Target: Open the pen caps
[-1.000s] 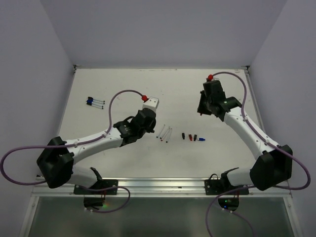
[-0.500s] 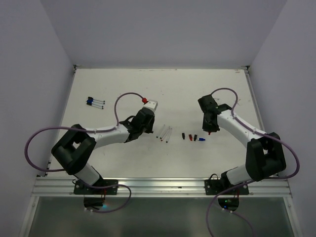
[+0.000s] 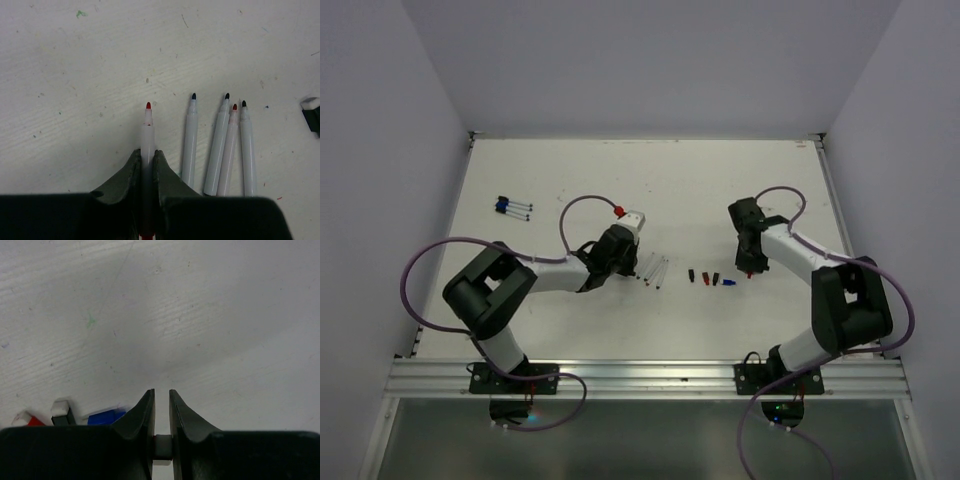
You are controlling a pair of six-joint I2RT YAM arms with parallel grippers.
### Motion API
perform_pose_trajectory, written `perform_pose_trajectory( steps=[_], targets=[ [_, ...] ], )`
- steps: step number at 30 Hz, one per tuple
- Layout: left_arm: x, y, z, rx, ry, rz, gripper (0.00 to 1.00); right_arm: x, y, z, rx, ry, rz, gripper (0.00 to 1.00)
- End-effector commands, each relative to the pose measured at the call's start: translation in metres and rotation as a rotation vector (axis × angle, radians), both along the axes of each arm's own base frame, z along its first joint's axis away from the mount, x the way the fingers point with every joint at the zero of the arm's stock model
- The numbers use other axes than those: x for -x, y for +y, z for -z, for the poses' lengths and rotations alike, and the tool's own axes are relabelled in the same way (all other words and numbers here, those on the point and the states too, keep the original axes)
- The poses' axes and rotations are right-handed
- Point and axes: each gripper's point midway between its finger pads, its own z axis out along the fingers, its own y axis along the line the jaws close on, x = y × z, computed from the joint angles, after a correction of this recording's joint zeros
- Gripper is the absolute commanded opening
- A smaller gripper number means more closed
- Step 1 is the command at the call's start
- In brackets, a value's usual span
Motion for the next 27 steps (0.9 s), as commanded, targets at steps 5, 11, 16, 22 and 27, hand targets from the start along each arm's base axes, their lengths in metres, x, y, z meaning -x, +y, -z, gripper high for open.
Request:
perform_pose_trajectory(
  steps=[5, 11, 16, 22, 27],
  targets=[
    [-0.007, -0.008, 0.004, 0.021, -0.022, 0.012, 0.00, 0.000, 0.010, 0.021, -0.051, 0.012, -0.012, 0.18],
    [-0.004, -0.005, 0.015, 0.002, -0.006, 0.014, 0.00, 0.002, 0.011, 0.022, -0.067, 0.004, -0.012, 0.30],
    [0.001, -0.004, 0.017, 0.015, 0.007, 0.009, 0.01, -0.001, 0.013, 0.017, -0.076, -0.015, -0.015, 0.32],
    [0.010, -0.001, 0.021, 0.036, 0.028, 0.002, 0.05, -0.004, 0.018, 0.013, -0.097, -0.021, -0.024, 0.33],
    [0.016, 0.002, 0.024, 0.045, 0.040, -0.002, 0.10, -0.005, 0.020, 0.013, -0.109, -0.024, -0.030, 0.33]
  ],
)
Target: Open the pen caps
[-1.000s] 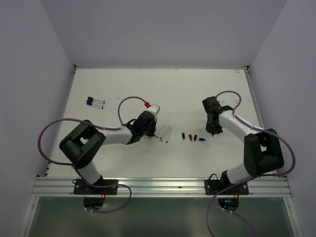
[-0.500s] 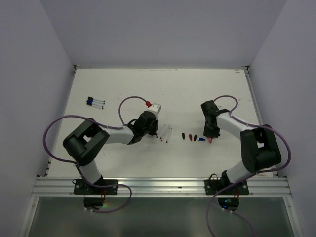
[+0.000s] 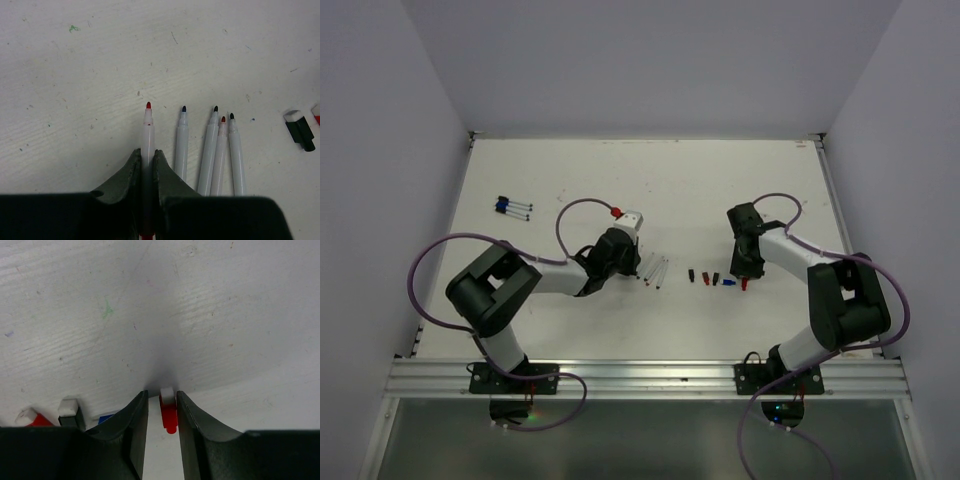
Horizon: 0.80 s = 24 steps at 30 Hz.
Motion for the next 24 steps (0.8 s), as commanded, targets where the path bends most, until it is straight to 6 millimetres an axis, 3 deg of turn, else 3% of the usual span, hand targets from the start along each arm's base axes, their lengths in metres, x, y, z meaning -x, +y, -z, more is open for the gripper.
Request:
perform_pose_trajectory(
  steps=[1, 24],
  targets=[
    [0.023, 0.014, 0.023, -0.043, 0.088, 0.002, 0.10, -0.012, 0.005, -0.011, -0.032, -0.060, -0.004, 0.33],
    [0.029, 0.025, 0.030, -0.067, 0.112, -0.030, 0.27, -0.014, 0.012, -0.011, -0.062, -0.056, -0.031, 0.33]
  ],
)
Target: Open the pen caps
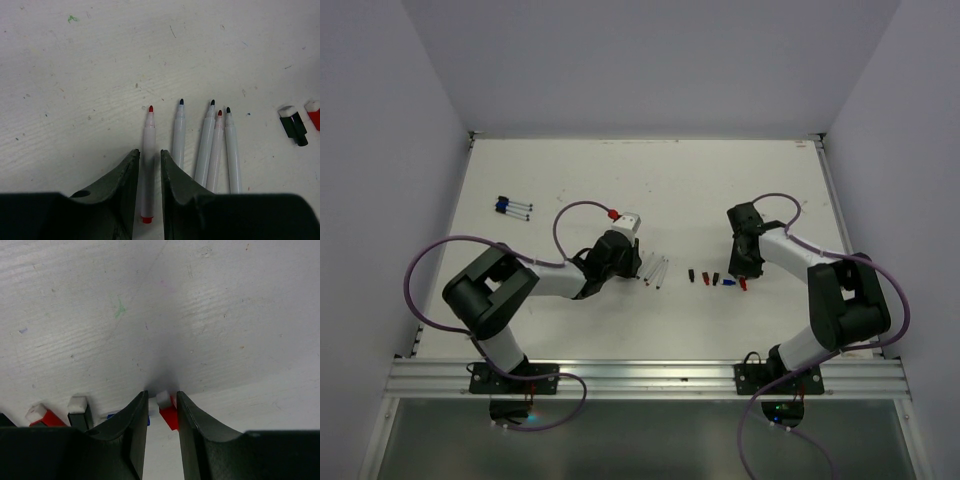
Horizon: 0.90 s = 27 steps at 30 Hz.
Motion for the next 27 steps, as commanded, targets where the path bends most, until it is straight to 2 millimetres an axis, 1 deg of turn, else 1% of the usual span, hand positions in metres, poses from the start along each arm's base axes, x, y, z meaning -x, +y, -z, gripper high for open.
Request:
perform_pose_trajectory(
  steps=[1, 5, 7, 8, 9, 10, 11, 13, 17, 20, 23, 24, 25, 26, 27],
  targets=[
    [0.021, 0.023, 0.030, -0.099, 0.099, -0.019, 0.27, -0.012, 0.005, -0.012, -0.027, -0.057, -0.012, 0.33],
    [0.020, 0.024, 0.026, -0.096, 0.084, -0.020, 0.28, -0.011, 0.006, -0.010, -0.033, -0.052, -0.014, 0.33],
    [0.019, 0.023, 0.017, -0.087, 0.065, -0.013, 0.29, -0.011, 0.007, -0.011, -0.037, -0.056, -0.016, 0.34],
    [0.018, 0.022, 0.009, -0.079, 0.049, -0.009, 0.30, -0.010, 0.007, -0.011, -0.039, -0.056, -0.020, 0.34],
    [0.017, 0.022, 0.005, -0.079, 0.036, -0.004, 0.30, -0.010, 0.009, -0.011, -0.050, -0.057, -0.025, 0.38],
    [0.015, 0.023, 0.001, -0.078, 0.025, -0.008, 0.32, -0.010, 0.010, -0.011, -0.055, -0.057, -0.028, 0.45],
    [0.014, 0.023, -0.006, -0.078, 0.015, -0.007, 0.33, -0.011, 0.011, -0.012, -0.060, -0.060, -0.030, 0.47],
    [0.011, 0.022, -0.013, -0.084, 0.000, -0.004, 0.33, -0.011, 0.011, -0.012, -0.064, -0.061, -0.029, 0.49],
    [0.009, 0.022, -0.026, -0.078, -0.022, -0.008, 0.35, -0.011, 0.010, -0.012, -0.059, -0.063, -0.024, 0.50],
    [0.007, 0.026, -0.032, -0.078, -0.035, -0.026, 0.35, -0.016, 0.009, -0.023, -0.054, -0.101, -0.018, 0.50],
    [0.003, 0.029, -0.050, -0.069, -0.066, -0.046, 0.37, -0.023, 0.006, -0.039, -0.034, -0.143, -0.019, 0.50],
    [0.002, 0.030, -0.055, -0.070, -0.073, -0.052, 0.38, -0.027, 0.006, -0.050, -0.033, -0.163, -0.021, 0.51],
    [-0.003, 0.030, -0.064, -0.065, -0.089, -0.065, 0.42, -0.029, 0.006, -0.056, -0.035, -0.176, -0.024, 0.53],
    [-0.002, 0.035, -0.066, -0.086, -0.079, -0.077, 0.45, -0.031, 0.006, -0.062, -0.032, -0.186, -0.026, 0.55],
    [-0.005, 0.038, -0.076, -0.075, -0.091, -0.103, 0.50, -0.036, 0.007, -0.073, -0.040, -0.214, -0.026, 0.56]
  ],
)
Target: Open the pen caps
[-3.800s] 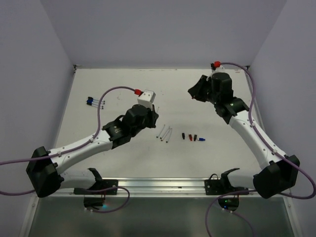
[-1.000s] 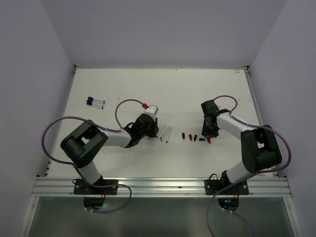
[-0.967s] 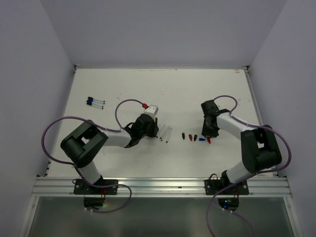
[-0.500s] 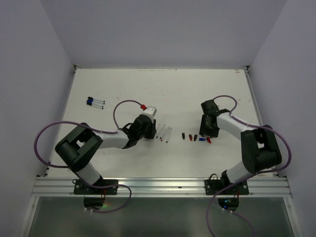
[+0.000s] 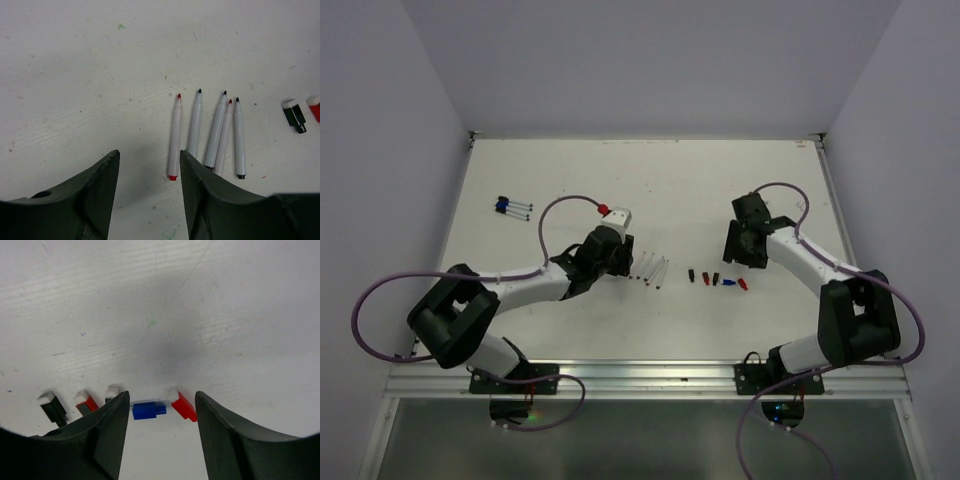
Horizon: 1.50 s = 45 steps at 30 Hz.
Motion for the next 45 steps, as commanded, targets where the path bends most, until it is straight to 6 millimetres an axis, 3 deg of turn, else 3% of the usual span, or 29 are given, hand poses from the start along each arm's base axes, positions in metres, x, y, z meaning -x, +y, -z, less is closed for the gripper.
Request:
perform_pose_trajectory(
  steps=[1, 3, 6, 7, 9, 12, 18, 19, 24, 28, 36, 38, 45],
  targets=[
    [-0.023, 0.009, -0.051, 0.017, -0.097, -0.089, 0.56, -0.025, 0.002, -0.054, -0.012, -0.156, -0.004, 0.60],
    [-0.034, 0.021, -0.071, 0.032, -0.111, -0.153, 0.62, -0.032, 0.015, -0.077, -0.077, -0.225, -0.034, 0.67],
    [-0.037, 0.047, -0.075, 0.003, -0.050, -0.252, 0.65, -0.034, 0.030, -0.091, -0.141, -0.270, -0.079, 0.75],
    [-0.048, 0.060, -0.085, 0.011, -0.056, -0.316, 0.66, -0.035, 0.034, -0.093, -0.160, -0.278, -0.089, 0.80],
    [-0.049, 0.086, -0.084, 0.005, -0.013, -0.434, 0.71, -0.034, 0.050, -0.089, -0.243, -0.272, -0.112, 0.99],
    [-0.047, 0.131, -0.082, 0.003, 0.024, -0.650, 0.86, -0.039, 0.057, -0.087, -0.277, -0.260, -0.107, 0.99],
    [-0.049, 0.205, -0.065, 0.069, 0.133, -0.940, 0.87, -0.048, 0.067, -0.084, -0.318, -0.271, -0.129, 0.99],
    [-0.050, 0.209, -0.062, 0.088, 0.157, -0.947, 0.87, -0.048, 0.070, -0.084, -0.331, -0.269, -0.127, 0.98],
    [-0.059, 0.267, -0.033, 0.071, 0.235, -1.134, 0.85, -0.050, 0.082, -0.085, -0.361, -0.256, -0.148, 0.97],
    [-0.070, 0.283, -0.006, 0.053, 0.309, -1.199, 0.81, -0.045, 0.090, -0.082, -0.329, -0.264, -0.186, 0.96],
    [-0.104, 0.301, -0.004, 0.111, 0.273, -1.285, 0.77, -0.043, 0.092, -0.088, -0.308, -0.294, -0.242, 0.96],
    [-0.104, 0.303, 0.007, 0.075, 0.320, -1.305, 0.77, -0.043, 0.091, -0.089, -0.300, -0.292, -0.251, 0.96],
    [-0.130, 0.310, 0.000, 0.103, 0.302, -1.322, 0.77, -0.040, 0.098, -0.085, -0.338, -0.289, -0.269, 0.96]
  ],
)
